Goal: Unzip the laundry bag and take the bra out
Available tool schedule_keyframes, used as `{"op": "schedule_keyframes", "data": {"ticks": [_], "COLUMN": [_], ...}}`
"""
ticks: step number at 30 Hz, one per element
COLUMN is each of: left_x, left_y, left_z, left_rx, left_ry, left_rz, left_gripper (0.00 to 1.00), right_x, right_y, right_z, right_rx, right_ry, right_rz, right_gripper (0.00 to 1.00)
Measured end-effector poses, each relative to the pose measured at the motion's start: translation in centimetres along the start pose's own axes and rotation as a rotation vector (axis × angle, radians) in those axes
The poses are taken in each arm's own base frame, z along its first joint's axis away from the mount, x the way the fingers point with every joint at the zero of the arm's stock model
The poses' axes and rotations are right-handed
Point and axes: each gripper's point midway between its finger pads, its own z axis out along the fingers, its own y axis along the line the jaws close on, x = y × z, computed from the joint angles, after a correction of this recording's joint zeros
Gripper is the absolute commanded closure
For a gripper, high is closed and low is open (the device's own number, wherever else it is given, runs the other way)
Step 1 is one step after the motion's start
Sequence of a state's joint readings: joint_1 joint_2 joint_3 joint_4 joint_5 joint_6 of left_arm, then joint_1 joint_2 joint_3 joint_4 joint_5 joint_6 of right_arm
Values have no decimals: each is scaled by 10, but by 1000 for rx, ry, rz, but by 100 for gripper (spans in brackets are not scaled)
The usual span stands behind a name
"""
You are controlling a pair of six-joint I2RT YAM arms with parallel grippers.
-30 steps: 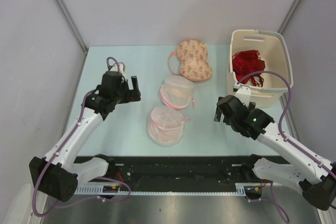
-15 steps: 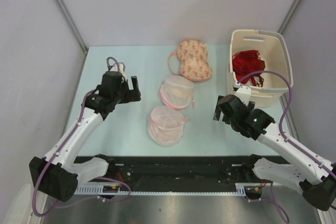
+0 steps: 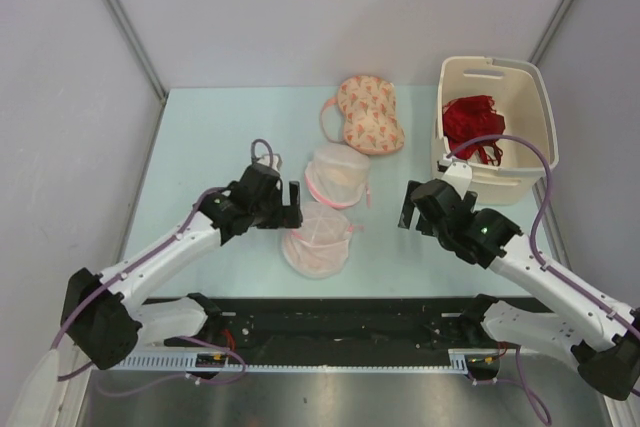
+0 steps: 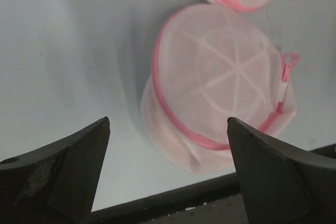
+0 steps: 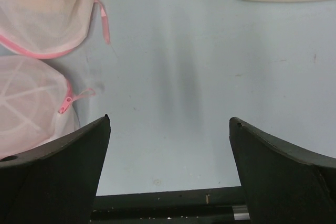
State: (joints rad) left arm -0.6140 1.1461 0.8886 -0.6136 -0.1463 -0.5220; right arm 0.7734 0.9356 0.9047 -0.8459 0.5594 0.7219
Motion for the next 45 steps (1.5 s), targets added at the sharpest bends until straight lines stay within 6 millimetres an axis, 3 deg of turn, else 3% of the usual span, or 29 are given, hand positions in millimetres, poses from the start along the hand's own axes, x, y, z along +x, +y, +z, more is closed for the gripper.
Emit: {"op": "schedule_keyframes", "data": {"ticks": [1, 4, 5, 7, 8, 10, 14, 17, 22, 25, 30, 35, 36, 37, 38, 41, 45], "left_x": [9, 32, 36, 42, 43, 45, 42, 19, -38, -51, -47, -19, -13, -11, -9, -22, -61], "left_y": [-5, -9, -9, -12, -14, -15, -5, -7, -32, -52, -89, -124, -131, -134, -138, -133, -97], "left_z": [3, 13, 17, 24, 28, 34, 31, 14, -51, -82, -93, -76, -74, -73, -71, -54, -20], "left_rx": [12, 19, 17, 25, 25, 18, -31, -18, 163, 299, 504, 701, 745, 769, 796, 761, 596], "left_ry": [21, 74, 81, 101, 111, 122, 111, 49, -175, -249, -204, -15, 24, 42, 57, 70, 50], "left_rz": [-6, -57, -75, -109, -119, -129, -95, -35, 101, 180, 290, 328, 330, 330, 330, 307, 220], "left_gripper": [5, 24, 41, 61, 82, 99, 100, 100, 100, 99, 100, 100, 91, 17, 0, 0, 0], "right_x": [0, 2, 3, 3, 4, 4, 4, 3, 1, 1, 0, 0, 0, 0, -1, -1, -1], "right_y": [2, 7, 8, 10, 10, 11, 10, 8, 9, 12, 18, 12, 9, 7, 3, -6, -15], "right_z": [0, 1, 1, 1, 1, 0, -3, -7, -8, -7, -7, -13, -15, -17, -19, -26, -33], "right_rx": [-6, -18, -22, -28, -29, -31, -37, -46, -55, -63, -86, -97, -98, -98, -98, -95, -94], "right_ry": [0, 6, 8, 8, 8, 9, 3, -6, -11, -11, -15, -30, -37, -42, -51, -68, -79], "right_rz": [-1, -8, -9, -10, -9, -5, 4, 14, 18, 20, 29, 58, 68, 75, 85, 104, 124], "right_gripper": [0, 0, 0, 0, 0, 0, 0, 0, 0, 0, 0, 0, 0, 0, 0, 0, 0]}}
